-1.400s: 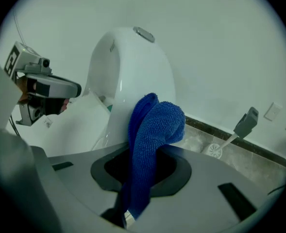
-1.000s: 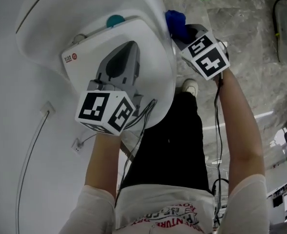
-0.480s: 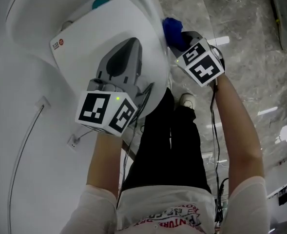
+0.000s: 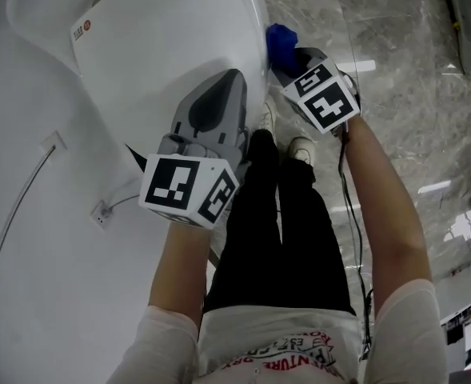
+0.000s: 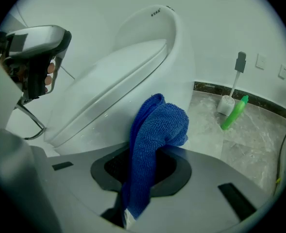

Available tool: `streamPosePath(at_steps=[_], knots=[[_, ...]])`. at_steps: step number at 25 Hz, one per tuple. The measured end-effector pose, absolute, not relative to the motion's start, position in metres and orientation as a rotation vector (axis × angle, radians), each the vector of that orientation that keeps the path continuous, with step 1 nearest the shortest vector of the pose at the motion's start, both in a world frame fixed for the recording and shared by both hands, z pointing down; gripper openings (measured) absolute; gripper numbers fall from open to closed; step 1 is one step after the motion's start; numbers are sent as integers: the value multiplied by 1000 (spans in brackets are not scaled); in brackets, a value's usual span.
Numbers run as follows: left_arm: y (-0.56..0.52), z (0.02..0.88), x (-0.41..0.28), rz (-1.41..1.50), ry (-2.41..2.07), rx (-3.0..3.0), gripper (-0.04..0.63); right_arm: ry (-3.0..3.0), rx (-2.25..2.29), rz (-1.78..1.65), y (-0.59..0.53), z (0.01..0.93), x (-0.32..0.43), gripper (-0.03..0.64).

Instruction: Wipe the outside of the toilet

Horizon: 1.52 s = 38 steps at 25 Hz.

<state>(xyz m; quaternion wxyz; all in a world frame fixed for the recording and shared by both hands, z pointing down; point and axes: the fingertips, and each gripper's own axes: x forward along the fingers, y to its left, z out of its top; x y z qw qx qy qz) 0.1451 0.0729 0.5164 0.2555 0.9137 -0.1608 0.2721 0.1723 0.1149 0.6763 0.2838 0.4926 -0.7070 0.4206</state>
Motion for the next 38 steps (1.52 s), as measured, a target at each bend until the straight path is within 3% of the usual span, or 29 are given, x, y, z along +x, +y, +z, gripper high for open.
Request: streamPosePath(at_steps=[21,31,38], knots=[[162,521,-46,746,-543,2367,6,-1672,1462,1299,200,678,37,75],[167,536,-156,767,-506,2357,6,-1559,1655,1465,207,682,-46,75],[163,549,-219,760,-578,2325,6,-1681,1545,1454,193,683,-130,75]])
